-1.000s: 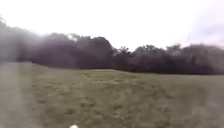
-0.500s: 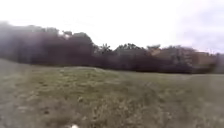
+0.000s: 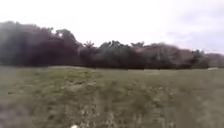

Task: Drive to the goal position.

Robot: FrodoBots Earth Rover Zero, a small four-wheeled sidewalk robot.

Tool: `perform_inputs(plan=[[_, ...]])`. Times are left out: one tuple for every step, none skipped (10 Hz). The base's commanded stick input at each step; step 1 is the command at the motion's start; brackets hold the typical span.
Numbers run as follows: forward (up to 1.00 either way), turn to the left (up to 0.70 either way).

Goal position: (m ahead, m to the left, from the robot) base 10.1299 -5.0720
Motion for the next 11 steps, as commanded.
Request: perform_inputs(plan=[[1.0,0.0],[1.0,0.0],[1.0,0.0],[1.0,0.0],[1.0,0.0],[1.0,0.0],[1.0,0.0],[1.0,-0.01],[1.0,-0.05],[1.0,-0.34],[1.0,-0.4]])
